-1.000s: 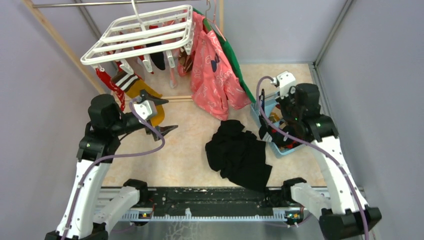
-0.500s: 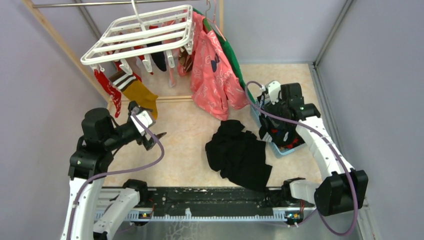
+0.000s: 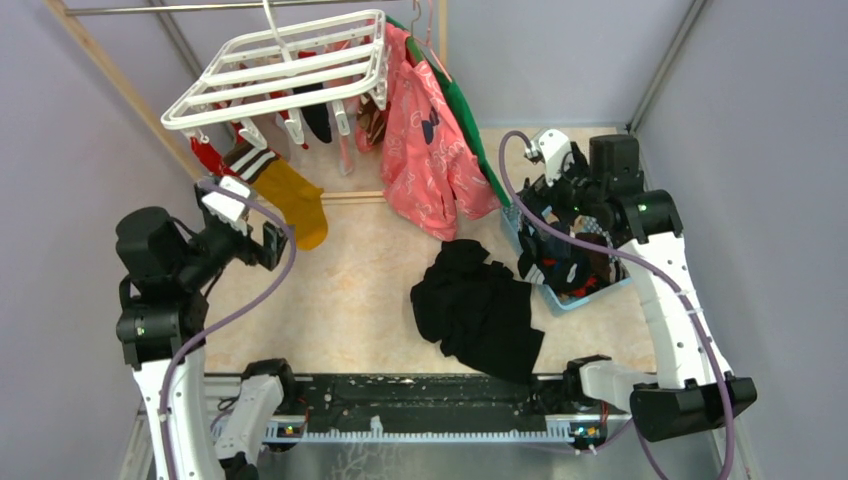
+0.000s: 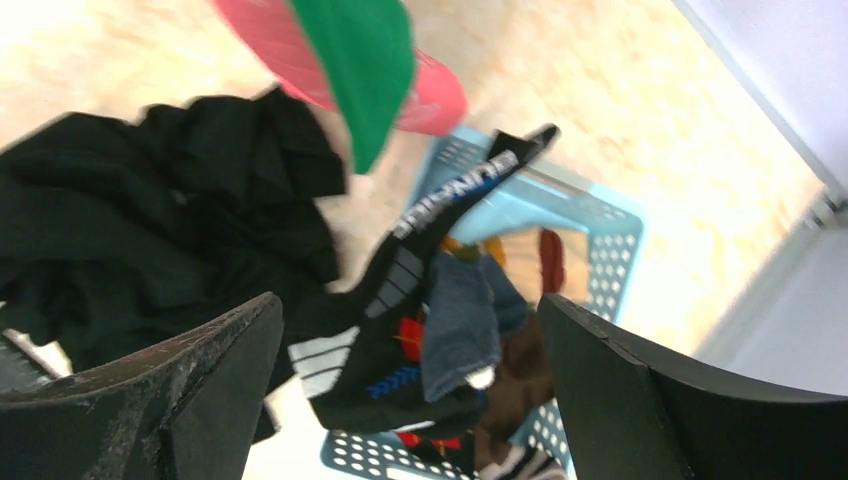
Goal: Remove the socks clipped to the hanger
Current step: Place the sock in the bin, then remove the sock from the hanger.
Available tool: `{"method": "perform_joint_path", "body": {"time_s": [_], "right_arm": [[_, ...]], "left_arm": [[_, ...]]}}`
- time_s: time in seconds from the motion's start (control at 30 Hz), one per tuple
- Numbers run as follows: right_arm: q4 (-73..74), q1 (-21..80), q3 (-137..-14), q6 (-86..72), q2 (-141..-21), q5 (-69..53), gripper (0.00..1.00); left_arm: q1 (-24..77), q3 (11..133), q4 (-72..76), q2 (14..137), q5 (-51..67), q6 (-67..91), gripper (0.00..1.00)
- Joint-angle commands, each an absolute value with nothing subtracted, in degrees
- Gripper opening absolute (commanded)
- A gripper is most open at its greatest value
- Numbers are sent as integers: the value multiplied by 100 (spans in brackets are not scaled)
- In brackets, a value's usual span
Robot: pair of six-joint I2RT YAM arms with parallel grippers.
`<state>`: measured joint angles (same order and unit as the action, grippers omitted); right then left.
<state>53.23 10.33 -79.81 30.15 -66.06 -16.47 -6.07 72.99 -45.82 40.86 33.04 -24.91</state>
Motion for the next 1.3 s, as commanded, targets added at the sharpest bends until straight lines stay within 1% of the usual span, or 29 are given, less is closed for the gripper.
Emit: {"method": "perform_joint_path", "body": {"time_s": [0.0,0.1,0.27,0.37,0.5,0.57,0.63,0.77,0.87,0.97,1.07,1.13,1.27], "right_arm": [[5651,1023,-8400,3264,-6494,-3180,98],[5676,1065,-8441,3418,-6487,-3795,98],[5362,1370,-8468,3270,-6515,-4621,98],[5212,1770,-8540,3116,-6625,-4821,98],[4817,2214,-8494,2772,-6807,-4939,98],[4585,2395,-8451,2562,-6908,-4970,96],[4401,2564,-8462,2403,-7024,-5000,96],[3958,2847,-8501,2078,-7271,-5016,95],[3333,3000,-8506,1660,-7434,-5068,93],[2640,3093,-8533,996,-7678,-5249,92],[1915,3186,-8538,301,-7970,-5403,89],[1374,3256,-8502,-236,-8148,-5430,88],[154,3400,-8272,-1198,-8422,-5500,86]], "left_arm": [[-1007,7483,-4383,4388,3364,-1796,90],[-1334,7492,-4153,4545,3643,-1367,87],[-2012,7241,-3519,4624,4503,-452,84],[-2228,7049,-3115,4646,4711,-114,83],[-2263,6864,-2548,4756,5114,174,82],[-2259,6759,-2149,4825,5412,383,80],[-2260,6700,-1771,4913,5611,630,76],[-2257,6750,-1311,5175,5972,1106,66],[-2254,6728,-1071,5270,6201,1382,57],[-2246,6660,-842,5311,6385,1560,44],[-2232,6629,-670,5367,6558,1722,27],[-2201,6623,-570,5374,6668,1907,19],[-2097,6544,-335,5318,6847,2343,9]]}}
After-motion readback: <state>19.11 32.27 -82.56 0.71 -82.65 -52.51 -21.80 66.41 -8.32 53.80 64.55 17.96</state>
